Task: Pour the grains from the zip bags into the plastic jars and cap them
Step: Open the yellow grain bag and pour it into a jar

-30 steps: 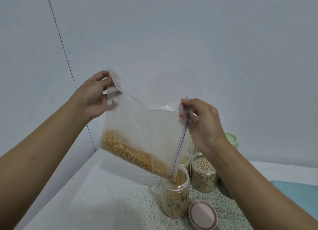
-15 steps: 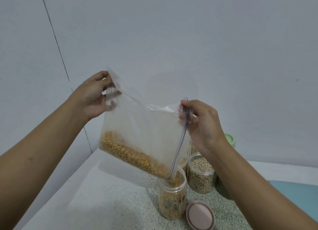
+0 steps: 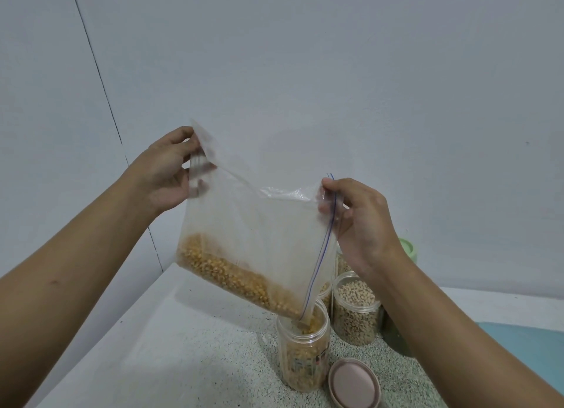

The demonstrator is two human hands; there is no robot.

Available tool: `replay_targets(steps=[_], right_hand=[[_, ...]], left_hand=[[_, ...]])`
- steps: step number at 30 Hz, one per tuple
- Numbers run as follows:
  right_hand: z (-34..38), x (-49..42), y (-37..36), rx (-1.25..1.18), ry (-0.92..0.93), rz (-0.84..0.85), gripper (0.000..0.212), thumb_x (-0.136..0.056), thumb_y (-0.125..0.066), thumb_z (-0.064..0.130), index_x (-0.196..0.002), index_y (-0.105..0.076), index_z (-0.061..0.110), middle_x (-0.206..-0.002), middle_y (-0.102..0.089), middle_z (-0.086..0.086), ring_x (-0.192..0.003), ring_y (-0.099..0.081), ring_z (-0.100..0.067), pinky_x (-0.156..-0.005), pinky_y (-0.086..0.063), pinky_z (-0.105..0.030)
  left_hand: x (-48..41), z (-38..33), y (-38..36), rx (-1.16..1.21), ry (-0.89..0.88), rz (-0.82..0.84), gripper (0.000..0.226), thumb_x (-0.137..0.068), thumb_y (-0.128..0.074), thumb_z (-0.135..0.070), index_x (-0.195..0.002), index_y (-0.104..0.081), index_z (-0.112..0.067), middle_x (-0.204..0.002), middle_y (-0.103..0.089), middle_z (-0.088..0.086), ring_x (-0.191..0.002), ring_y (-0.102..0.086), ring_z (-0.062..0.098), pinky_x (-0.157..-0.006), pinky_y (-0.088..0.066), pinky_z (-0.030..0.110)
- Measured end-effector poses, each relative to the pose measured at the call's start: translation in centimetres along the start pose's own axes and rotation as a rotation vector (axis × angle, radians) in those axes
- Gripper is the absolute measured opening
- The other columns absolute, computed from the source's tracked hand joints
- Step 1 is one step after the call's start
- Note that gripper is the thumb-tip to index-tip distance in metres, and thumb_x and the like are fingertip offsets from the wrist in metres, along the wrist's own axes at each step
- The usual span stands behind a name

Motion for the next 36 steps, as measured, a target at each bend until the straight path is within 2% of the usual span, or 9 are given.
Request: replay_targets(steps=[12, 18, 25, 36], right_hand=[[0.15, 0.14, 0.42, 0.004, 0.004, -0.012, 0.017, -0.091, -0.065, 0.006, -0.074, -0.064, 0.008, -0.07, -0.061, -0.002, -0.059, -0.055, -0.013, -0.06, -0.043, -0.023], [0.26, 0.13, 0.63, 0.01, 0.008, -0.015, 0.017, -0.091, -0.066, 0.006, -0.074, -0.063, 0.008, -0.069, -0.061, -0.001, -0.058, -0.055, -0.013, -0.062, -0.042, -0.024], [0.36, 0.09, 0.63, 0.017, 0.015, -0.01, 0.018, -0.091, -0.066, 0.006, -0.073, -0.063, 0.009, -0.071, -0.061, -0.002, -0.059, -0.056, -0.013, -0.061, -0.044, -0.024], [0.45, 0.14, 0.58, 0.009, 0.021, -0.029, 0.015, -0.091, -0.066, 0.006, -0.076, -0.066, 0.007, -0.071, -0.061, -0.002, -0.058, -0.056, -0.014, -0.059, -0.045, -0.022]], left_hand=[[0.11, 0.18, -0.47, -0.001, 0.007, 0.012, 0.025, -0.103, -0.058, -0.015, -0.082, -0.065, -0.026, -0.08, -0.068, -0.007, -0.065, -0.07, 0.017, -0.064, -0.038, 0.035], [0.01, 0.13, -0.6, 0.002, 0.003, 0.006, 0.017, -0.103, -0.057, -0.014, -0.094, -0.065, -0.025, -0.083, -0.069, -0.007, -0.067, -0.07, 0.016, -0.064, -0.041, 0.034], [0.08, -0.18, -0.72, -0.002, -0.006, 0.012, 0.02, -0.103, -0.057, -0.014, -0.088, -0.065, -0.025, -0.082, -0.069, -0.007, -0.066, -0.07, 0.017, -0.065, -0.039, 0.035], [0.07, -0.54, -0.82, -0.027, -0.015, 0.022, 0.014, -0.103, -0.059, -0.017, -0.092, -0.063, -0.026, -0.083, -0.067, -0.007, -0.067, -0.069, 0.015, -0.065, -0.04, 0.034]])
Point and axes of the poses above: each hand's wrist, its own x-axis away from the middle knuckle, its own y-axis out of the back of the hand, z = x × y, the point moved 4 cm from there along -x, towards the middle knuckle
